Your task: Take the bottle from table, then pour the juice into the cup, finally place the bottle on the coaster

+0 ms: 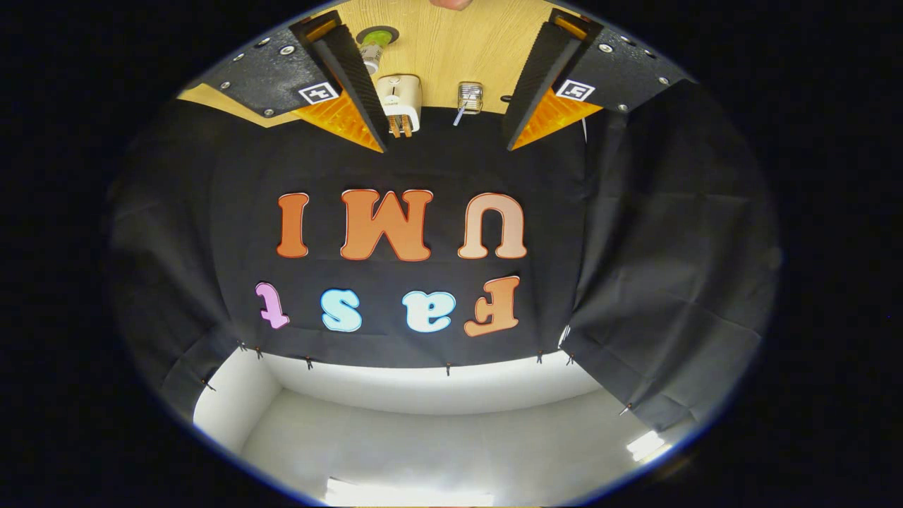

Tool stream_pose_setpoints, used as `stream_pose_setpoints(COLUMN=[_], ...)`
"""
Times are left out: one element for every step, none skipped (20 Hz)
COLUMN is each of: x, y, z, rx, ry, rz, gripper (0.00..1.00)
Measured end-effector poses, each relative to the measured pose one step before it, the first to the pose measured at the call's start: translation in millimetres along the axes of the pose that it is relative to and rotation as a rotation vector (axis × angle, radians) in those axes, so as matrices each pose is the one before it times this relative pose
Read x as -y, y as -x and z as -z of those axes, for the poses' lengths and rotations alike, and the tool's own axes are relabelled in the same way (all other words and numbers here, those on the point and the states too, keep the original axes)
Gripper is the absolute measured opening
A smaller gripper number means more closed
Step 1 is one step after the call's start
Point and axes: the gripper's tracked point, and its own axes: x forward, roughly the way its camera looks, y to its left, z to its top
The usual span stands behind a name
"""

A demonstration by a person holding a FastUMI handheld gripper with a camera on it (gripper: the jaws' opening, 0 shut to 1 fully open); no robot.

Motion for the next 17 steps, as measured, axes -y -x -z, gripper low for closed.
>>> stream_pose_setpoints(x=[0.79, 1.73, 0.54, -10.54, -1.25, -0.88, -0.23, 0.54, 0.01, -1.36, -1.88, 0.3, 0.6, -2.07, 0.64, 1.62, 1.55], y=[1.25, 0.03, 1.03, 9.12, -0.55, 0.21, 0.06, -0.52, 1.45, 0.78, -0.81, 0.35, -0.25, 0.42, 0.58, 2.14, 1.31], z=[0.09, -1.3, -1.4, -5.17, 0.18, -1.56, -0.9, 0.2, 0.83, -0.56, -0.15, 1.24, 0.88, 0.25, -0.35, -0.17, -1.53], rx=[0.00311, 0.00276, 0.00175, 0.00094, 0.00041, 0.00022, -0.00118, -0.00083, -0.00202, 0.00227, -0.00017, -0.00028, -0.0006, 0.00024, 0.00092, 0.00121, 0.00303], ry=[0.00275, 0.00757, 0.00054, -0.00302, -0.0062, -0.00529, -0.00522, -0.00541, -0.00407, -0.00332, 0.00005, 0.00138, 0.00384, 0.00547, 0.0023, -0.00342, -0.0077], rz=[0.00147, 0.00537, 0.0003, -0.00629, -0.00566, -0.00448, -0.00071, 0.00006, 0.00078, 0.00078, -0.00204, -0.00068, -0.00097, -0.00244, 0.00148, 0.00525, 0.00276], gripper=[0.96, 0.96, 0.96, 0.96, 0.96, 0.96, 0.96, 0.96, 0.96, 0.96, 0.96, 0.96, 0.96, 0.96, 0.96, 0.96, 0.96])
